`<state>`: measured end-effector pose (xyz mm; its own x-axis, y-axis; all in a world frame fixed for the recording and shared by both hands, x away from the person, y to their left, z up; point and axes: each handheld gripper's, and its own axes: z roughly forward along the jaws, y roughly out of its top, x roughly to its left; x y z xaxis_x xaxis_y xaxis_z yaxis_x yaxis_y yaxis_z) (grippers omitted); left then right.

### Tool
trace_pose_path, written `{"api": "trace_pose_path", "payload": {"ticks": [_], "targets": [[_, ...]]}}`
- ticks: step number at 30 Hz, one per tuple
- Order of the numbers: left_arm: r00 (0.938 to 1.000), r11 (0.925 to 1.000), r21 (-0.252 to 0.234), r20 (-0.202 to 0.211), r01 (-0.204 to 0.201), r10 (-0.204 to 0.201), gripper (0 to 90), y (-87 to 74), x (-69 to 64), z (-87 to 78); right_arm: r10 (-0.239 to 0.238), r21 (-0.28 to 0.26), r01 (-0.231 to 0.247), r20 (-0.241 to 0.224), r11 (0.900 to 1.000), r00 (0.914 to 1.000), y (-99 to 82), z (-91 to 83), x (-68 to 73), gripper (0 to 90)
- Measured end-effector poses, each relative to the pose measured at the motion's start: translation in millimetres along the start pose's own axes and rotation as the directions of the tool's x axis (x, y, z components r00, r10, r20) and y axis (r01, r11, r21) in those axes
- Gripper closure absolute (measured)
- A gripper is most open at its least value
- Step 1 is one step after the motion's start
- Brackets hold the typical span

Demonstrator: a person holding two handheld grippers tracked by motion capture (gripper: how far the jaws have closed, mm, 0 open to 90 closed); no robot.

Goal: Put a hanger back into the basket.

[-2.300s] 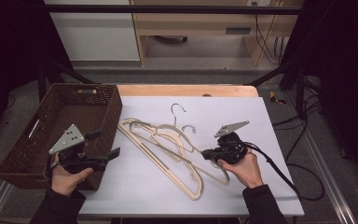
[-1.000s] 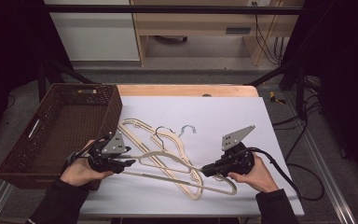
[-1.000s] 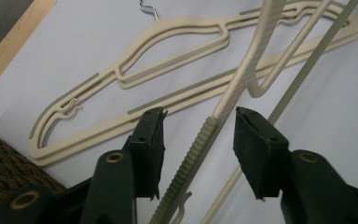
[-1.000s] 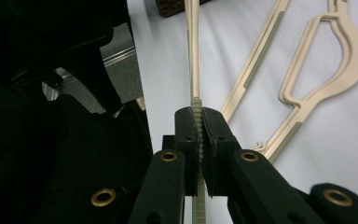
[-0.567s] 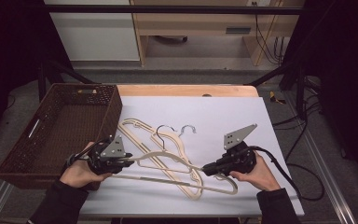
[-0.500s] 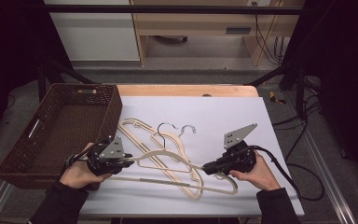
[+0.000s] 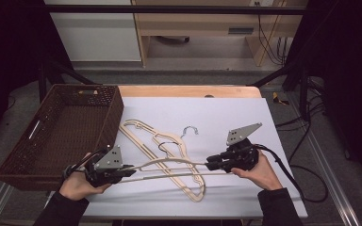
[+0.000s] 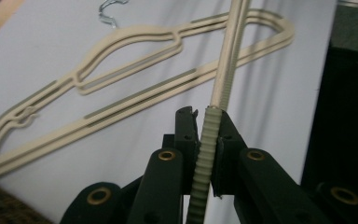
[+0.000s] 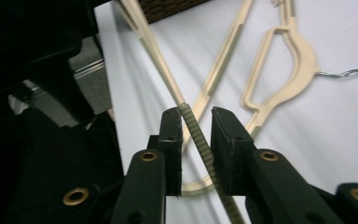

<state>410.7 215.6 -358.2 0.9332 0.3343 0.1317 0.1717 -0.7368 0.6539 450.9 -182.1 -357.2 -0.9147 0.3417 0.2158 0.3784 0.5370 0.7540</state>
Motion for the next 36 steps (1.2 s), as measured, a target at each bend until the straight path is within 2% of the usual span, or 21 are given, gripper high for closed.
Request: {"api": "trace_pose_path", "payload": {"ticks": [4, 6, 8, 9, 10, 12, 13, 16, 17, 18, 19, 20, 21, 23, 27, 29, 31, 35, 36], "targets": [[0.9997, 0.9991, -0.038, 0.017, 0.019, -0.019, 84.5, 2.3, -3.5, -3.8, -0.004, -0.025, 0.005, 0.037, 0.9997, 0.9993, -1.5, -0.9, -1.3, 71.3], [0.9996, 0.9987, -0.048, 0.026, 0.014, -0.012, 84.7, 3.2, -4.8, -5.2, 0.008, -0.029, -0.007, 0.042, 0.9996, 0.9991, -2.5, -1.1, -2.3, 70.5], [0.9995, 0.9973, -0.072, 0.027, 0.018, -0.016, 85.0, 4.6, -7.9, -6.4, 0.01, -0.034, -0.007, 0.074, 0.9994, 0.9972, -3.3, -1.0, -3.5, 70.7], [0.9995, 0.9965, -0.08, 0.02, 0.026, -0.024, 85.1, 5.3, -9.2, -7.1, 0.011, -0.04, -0.008, 0.087, 0.9992, 0.9962, -3.8, -1.1, -4.2, 69.4], [0.9997, 0.9981, -0.061, -0.021, 0.013, -0.015, 85.2, 6.7, -12.1, -6.9, 0.017, -0.05, -0.012, 0.094, 0.9987, 0.9954, -4.2, -1.4, -4.5, 67.8], [0.9988, 0.996, -0.085, -0.037, 0.028, -0.032, 85.3, 6.3, -12.7, -6.7, 0.029, -0.084, -0.02, 0.111, 0.9962, 0.9934, -5.9, -4.0, -5.6, 63.9], [0.9982, 0.9931, -0.107, -0.03, 0.049, -0.052, 85.4, 5.9, -11.3, -7.4, 0.031, -0.099, -0.018, 0.13, 0.9949, 0.9911, -6.9, -5.0, -6.3, 61.0], [0.9931, 0.9881, -0.125, -0.064, 0.09, -0.098, 85.4, 6.0, -8.6, -10.8, 0.056, -0.147, -0.03, 0.179, 0.9887, 0.9823, -11.8, -8.4, -8.1, 54.8], [0.9922, 0.9867, -0.132, -0.068, 0.094, -0.104, 85.4, 5.6, -8.2, -11.6, 0.071, -0.174, -0.037, 0.191, 0.984, 0.9791, -14.6, -10.1, -8.7, 52.1], [0.9894, 0.9818, -0.152, -0.072, 0.114, -0.126, 85.4, 5.3, -7.8, -12.1, 0.082, -0.192, -0.043, 0.204, 0.9805, 0.9755, -16.4, -10.9, -9.0, 49.6], [0.9875, 0.9802, -0.158, -0.083, 0.119, -0.134, 85.4, 5.4, -7.7, -12.7, 0.104, -0.216, -0.055, 0.223, 0.9749, 0.9692, -19.3, -12.3, -9.1, 45.2], [0.985, 0.9772, -0.168, -0.091, 0.129, -0.146, 85.4, 5.7, -6.8, -14.0, 0.108, -0.228, -0.053, 0.234, 0.9722, 0.9661, -21.3, -13.3, -9.5, 43.6], [0.9834, 0.9757, -0.175, -0.101, 0.132, -0.151, 85.4, 5.8, -6.4, -14.9, 0.118, -0.254, -0.05, 0.262, 0.9659, 0.9578, -24.6, -14.7, -9.4, 38.8], [0.9793, 0.9712, -0.19, -0.114, 0.144, -0.168, 85.4, 5.9, -4.4, -18.0, 0.132, -0.286, -0.047, 0.287, 0.9572, 0.9488, -29.3, -17.4, -9.4, 32.0], [0.9733, 0.9615, -0.222, -0.124, 0.162, -0.193, 85.4, 5.7, 1.2, -27.5, 0.192, -0.36, -0.06, 0.343, 0.931, 0.9195, -39.0, -23.3, -9.6, 20.5], [0.9713, 0.9552, -0.244, -0.125, 0.168, -0.202, 85.3, 6.1, 4.1, -34.3, 0.221, -0.38, -0.075, 0.358, 0.9219, 0.9072, -43.6, -26.0, -9.8, 16.2], [0.9691, 0.9461, -0.272, -0.121, 0.176, -0.215, 85.3, 7.0, 8.4, -43.4, 0.248, -0.393, -0.089, 0.373, 0.915, 0.8942, -46.5, -27.2, -9.4, 13.5], [0.9631, 0.9352, -0.305, -0.138, 0.181, -0.231, 85.3, 8.6, 18.0, -61.8, 0.267, -0.407, -0.096, 0.389, 0.9086, 0.8818, -51.6, -29.4, -9.0, 10.2], [0.9621, 0.934, -0.308, -0.142, 0.181, -0.233, 85.3, 8.4, 20.3, -65.5, 0.266, -0.403, -0.095, 0.396, 0.9103, 0.879, -53.0, -30.4, -9.0, 9.4]]}}
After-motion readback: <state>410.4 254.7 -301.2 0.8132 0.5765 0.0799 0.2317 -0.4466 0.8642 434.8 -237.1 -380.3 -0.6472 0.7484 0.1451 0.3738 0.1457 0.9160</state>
